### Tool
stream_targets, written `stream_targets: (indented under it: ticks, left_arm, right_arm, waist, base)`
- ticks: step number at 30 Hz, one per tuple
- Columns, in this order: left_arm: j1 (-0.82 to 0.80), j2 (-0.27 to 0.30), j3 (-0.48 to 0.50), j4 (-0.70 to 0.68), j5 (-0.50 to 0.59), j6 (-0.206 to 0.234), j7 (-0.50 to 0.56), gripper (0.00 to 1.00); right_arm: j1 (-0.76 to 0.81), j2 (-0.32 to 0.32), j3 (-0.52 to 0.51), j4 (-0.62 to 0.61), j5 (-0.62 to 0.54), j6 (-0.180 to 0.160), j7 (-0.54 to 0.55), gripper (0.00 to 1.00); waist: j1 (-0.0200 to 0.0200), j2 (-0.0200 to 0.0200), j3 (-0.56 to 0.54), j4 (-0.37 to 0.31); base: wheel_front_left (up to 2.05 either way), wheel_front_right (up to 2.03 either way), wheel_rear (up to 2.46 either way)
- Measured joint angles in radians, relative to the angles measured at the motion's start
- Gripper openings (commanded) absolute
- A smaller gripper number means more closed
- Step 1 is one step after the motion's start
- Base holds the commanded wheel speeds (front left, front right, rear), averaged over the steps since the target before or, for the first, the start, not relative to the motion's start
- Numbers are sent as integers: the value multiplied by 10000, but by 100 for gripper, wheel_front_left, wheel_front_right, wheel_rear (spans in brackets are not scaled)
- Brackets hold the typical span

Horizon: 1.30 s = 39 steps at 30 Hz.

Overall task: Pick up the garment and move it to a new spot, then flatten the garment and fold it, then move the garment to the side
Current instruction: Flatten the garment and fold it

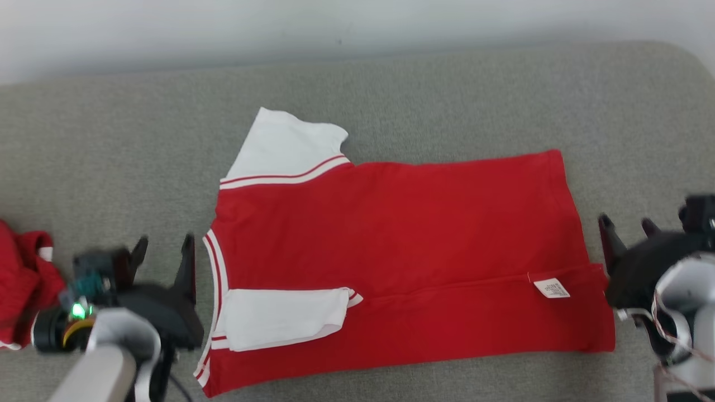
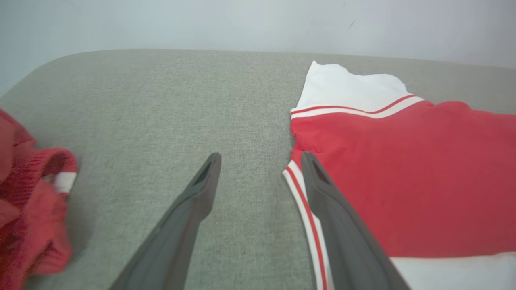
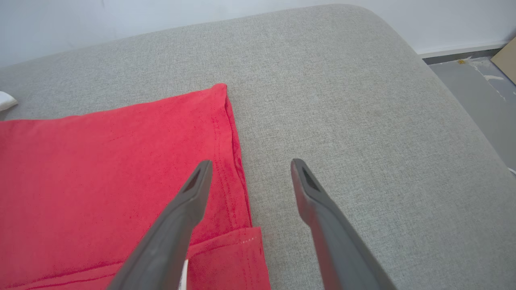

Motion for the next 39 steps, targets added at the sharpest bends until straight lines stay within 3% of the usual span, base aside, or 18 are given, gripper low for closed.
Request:
stream_targets:
  ticks: [2, 5, 14, 27, 39]
  left_arm:
    - [-686, -52, 111, 201, -435, -460, 399, 100]
    - [-1727, -42, 21, 623, -575, -819, 965, 100]
    - [-4789, -63, -462, 2341, -48, -1352, 1847, 100]
    - [-6984, -309, -499, 3893, -36, -1643, 2236, 100]
    - [-7515, -100, -485, 4867, 54, -1202, 2525, 100]
  right_arm:
    - [-629, -69, 286, 249, 125, 0, 474, 100]
    - [-1382, -194, 836, 683, 234, 0, 1104, 100]
    - [-3737, -370, 1507, 2013, 690, 0, 913, 100]
    - [-5005, -512, 2353, 2723, 888, 0, 430, 100]
    - [-5470, -499, 2890, 2978, 903, 0, 111, 100]
  waist:
    - [0, 0, 234, -56]
    - [1, 1, 611, -157]
    - [2, 1, 1842, -738]
    - [1, 2, 2833, -1680]
    - [-1, 2, 3221, -2025]
  base:
    - [0, 0, 0]
    - [0, 0, 0]
    - [0, 0, 0]
    - [0, 0, 0]
    - [0, 0, 0]
